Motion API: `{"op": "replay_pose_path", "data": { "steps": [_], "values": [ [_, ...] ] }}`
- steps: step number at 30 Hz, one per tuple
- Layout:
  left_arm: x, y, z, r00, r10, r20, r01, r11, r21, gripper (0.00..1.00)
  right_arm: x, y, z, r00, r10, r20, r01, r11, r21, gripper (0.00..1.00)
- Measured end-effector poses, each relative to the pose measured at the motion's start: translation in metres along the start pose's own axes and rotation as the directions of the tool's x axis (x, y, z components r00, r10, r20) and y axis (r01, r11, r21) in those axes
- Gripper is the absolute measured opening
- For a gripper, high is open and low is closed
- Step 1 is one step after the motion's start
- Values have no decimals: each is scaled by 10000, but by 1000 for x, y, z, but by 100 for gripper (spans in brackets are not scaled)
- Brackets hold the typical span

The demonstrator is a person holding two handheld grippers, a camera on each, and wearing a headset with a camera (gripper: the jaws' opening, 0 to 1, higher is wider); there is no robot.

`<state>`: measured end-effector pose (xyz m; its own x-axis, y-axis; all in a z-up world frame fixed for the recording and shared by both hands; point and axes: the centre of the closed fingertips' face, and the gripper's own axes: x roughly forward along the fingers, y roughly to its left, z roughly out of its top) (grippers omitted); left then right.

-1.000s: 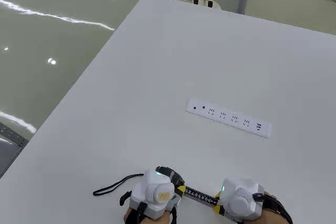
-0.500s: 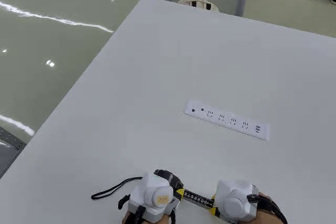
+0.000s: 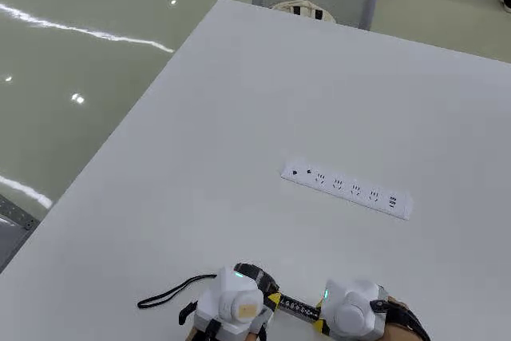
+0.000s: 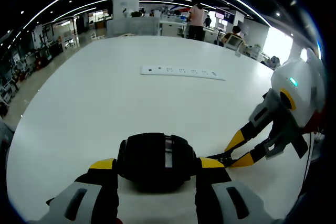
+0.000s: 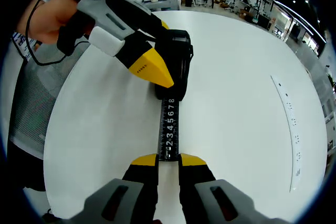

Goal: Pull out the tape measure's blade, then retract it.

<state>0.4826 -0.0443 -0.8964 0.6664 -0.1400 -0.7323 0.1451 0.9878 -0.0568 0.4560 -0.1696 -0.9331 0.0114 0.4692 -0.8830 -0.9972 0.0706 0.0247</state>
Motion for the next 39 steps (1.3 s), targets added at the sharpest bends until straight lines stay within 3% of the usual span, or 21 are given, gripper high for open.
{"op": "replay_pose_path", "data": {
  "steps": [39],
  "values": [
    [-1, 0, 0, 10000, -33, -25, 33, 10000, 54, 55, 16, -2, 29, 9997, 177, 196, -173, 9996, -220, 13]
  ]
}}
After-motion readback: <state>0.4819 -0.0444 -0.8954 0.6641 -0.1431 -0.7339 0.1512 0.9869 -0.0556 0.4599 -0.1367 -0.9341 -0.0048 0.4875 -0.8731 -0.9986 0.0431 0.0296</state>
